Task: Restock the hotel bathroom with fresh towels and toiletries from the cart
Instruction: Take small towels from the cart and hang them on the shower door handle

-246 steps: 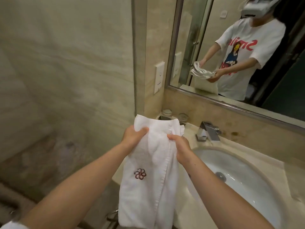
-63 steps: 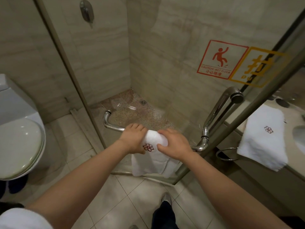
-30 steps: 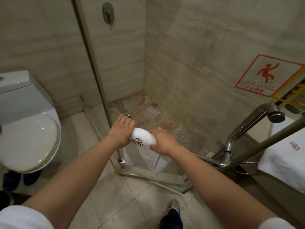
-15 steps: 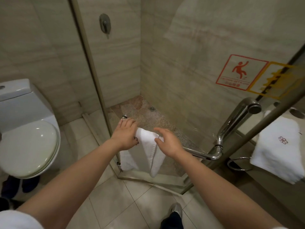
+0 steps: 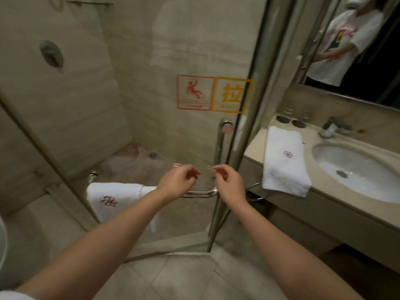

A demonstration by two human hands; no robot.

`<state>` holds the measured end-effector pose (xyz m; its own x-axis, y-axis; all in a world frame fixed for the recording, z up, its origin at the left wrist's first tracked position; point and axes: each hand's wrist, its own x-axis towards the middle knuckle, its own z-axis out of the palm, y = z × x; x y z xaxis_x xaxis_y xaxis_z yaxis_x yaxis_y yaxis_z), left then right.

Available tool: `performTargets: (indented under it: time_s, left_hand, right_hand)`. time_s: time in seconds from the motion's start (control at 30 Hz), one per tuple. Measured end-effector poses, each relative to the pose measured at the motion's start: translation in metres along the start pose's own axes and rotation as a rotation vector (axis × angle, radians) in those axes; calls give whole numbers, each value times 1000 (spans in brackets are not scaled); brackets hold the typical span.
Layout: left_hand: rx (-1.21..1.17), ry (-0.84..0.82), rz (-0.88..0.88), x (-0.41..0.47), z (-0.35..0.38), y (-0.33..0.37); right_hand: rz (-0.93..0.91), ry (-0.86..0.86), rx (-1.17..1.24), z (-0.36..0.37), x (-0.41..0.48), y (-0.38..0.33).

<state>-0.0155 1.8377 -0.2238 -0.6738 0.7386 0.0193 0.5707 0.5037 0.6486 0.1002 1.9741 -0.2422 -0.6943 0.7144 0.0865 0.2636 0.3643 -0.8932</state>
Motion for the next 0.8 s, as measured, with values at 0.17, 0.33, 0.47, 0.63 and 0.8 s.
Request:
performTargets:
  time_s: [0.17, 0.33, 0.47, 0.63, 0.8]
  left_hand:
    - [-12, -56, 83, 31, 51, 68]
    - [-10, -123, 145, 61, 106, 140]
    - [-20, -127, 121, 82, 147, 186]
    - [-26, -139, 94, 104, 185, 214]
    - [-9, -166, 38, 136, 208, 226]
  right_hand:
    - [63, 101, 39, -81, 15, 31]
    - [86, 168, 72, -167, 33, 66]
    - [126, 168, 73, -226, 49, 96]
    - [165, 164, 56, -269, 67, 132]
    - [221, 151, 61, -294, 93, 161]
